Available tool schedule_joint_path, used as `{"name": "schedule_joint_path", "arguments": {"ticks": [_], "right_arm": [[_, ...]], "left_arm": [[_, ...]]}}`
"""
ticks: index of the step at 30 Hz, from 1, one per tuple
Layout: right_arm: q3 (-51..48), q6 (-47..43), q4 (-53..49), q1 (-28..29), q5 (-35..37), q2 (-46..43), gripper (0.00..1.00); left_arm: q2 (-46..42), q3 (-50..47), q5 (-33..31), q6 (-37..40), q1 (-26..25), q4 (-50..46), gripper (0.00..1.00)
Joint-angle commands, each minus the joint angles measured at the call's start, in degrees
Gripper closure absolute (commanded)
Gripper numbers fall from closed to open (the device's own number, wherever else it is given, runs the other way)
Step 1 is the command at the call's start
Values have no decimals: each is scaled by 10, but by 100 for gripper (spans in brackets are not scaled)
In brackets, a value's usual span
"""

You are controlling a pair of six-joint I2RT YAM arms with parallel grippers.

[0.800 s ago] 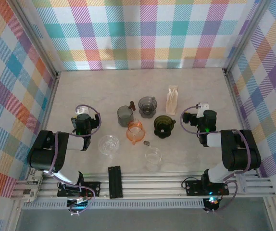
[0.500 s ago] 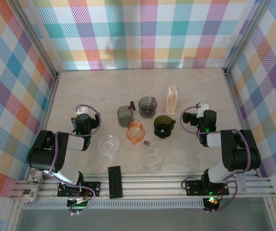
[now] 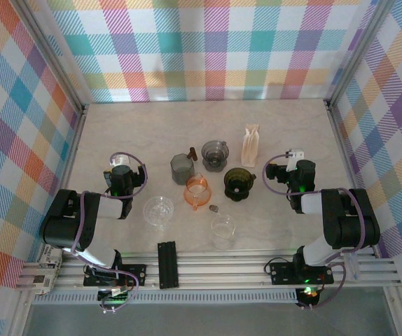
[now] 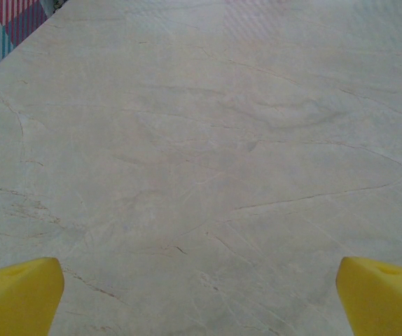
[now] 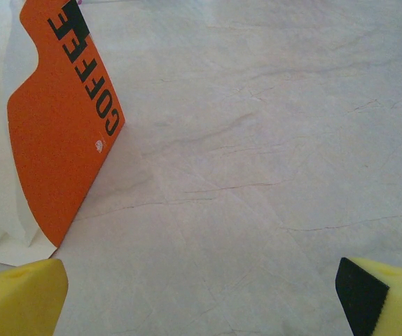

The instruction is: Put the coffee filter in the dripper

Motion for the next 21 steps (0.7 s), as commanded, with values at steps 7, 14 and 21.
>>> {"name": "schedule_joint_path", "arguments": {"ticks": [7,14,21], "right_arm": [[5,6,21,-3,-12,-6,1],[22,6,-23,-5,-16,-21,1],[82,27,-186,-3,24,-73,1]], "left_arm": [[-2,11,5,-3,5,11,0],[-15,16,2,-1,4,-6,0],[-72,70,-20,-8,5,-146,0]]}}
